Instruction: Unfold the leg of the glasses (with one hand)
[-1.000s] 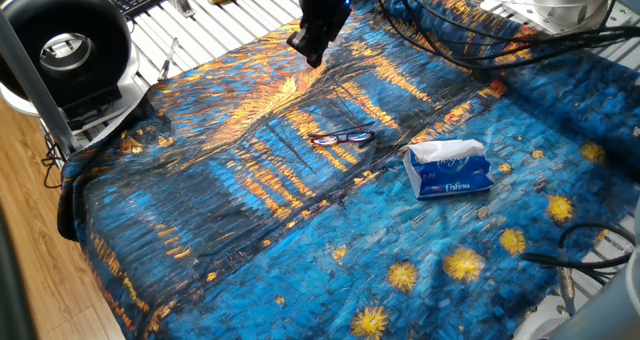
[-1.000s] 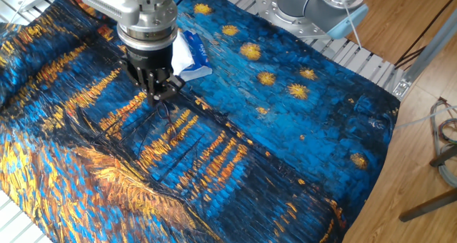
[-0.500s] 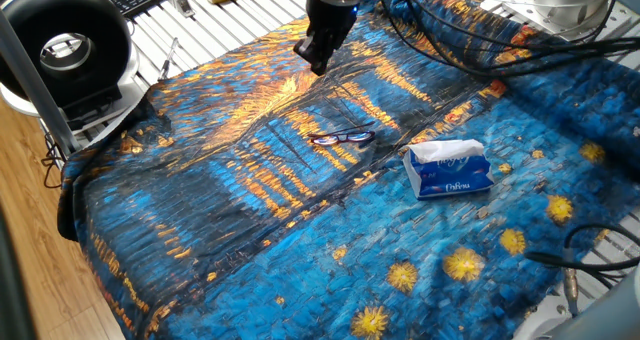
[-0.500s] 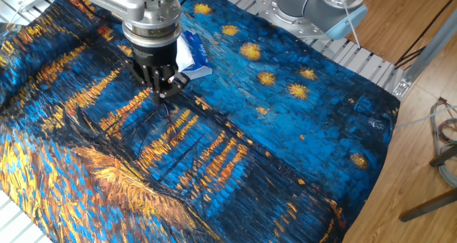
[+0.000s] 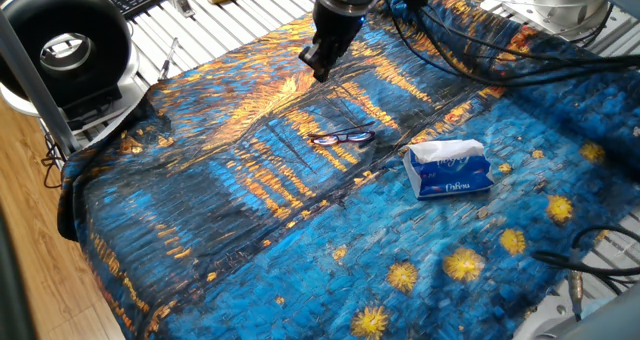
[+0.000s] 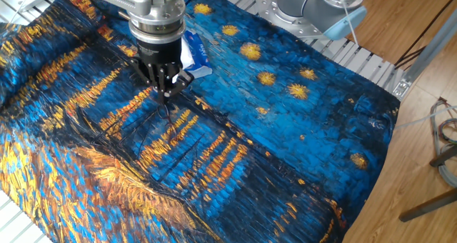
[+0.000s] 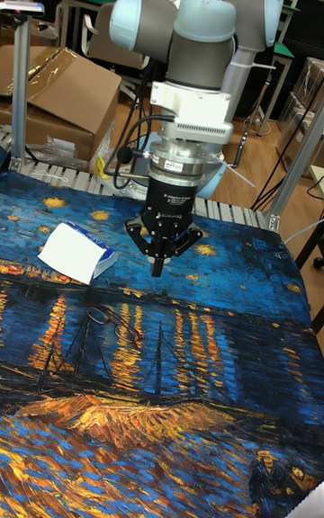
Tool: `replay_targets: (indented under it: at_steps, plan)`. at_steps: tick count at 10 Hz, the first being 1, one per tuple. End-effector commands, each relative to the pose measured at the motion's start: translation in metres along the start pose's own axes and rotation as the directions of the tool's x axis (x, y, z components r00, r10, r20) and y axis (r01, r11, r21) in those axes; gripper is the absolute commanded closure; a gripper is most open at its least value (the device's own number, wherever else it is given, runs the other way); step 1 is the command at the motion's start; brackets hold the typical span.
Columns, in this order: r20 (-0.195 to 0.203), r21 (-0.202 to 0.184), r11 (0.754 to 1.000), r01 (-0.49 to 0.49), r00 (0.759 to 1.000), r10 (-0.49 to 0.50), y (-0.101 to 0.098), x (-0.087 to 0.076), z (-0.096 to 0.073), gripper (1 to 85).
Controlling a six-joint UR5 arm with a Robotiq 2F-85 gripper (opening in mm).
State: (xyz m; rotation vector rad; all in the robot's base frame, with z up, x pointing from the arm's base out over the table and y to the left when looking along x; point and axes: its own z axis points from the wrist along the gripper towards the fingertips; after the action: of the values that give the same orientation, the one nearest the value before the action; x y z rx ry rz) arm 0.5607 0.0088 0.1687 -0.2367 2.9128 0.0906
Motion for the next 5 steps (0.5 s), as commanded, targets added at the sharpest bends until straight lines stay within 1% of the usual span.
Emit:
replay_targets:
  at_steps: [1, 5]
  plan:
    - [0.03, -0.032, 0.999, -0.004, 1.0, 0.005, 0.0019, 0.0044, 0.0015, 84.7]
    - [0.029, -0.008, 1.0, 0.027, 0.999, -0.027, -0.005, 0.001, -0.0002, 84.7]
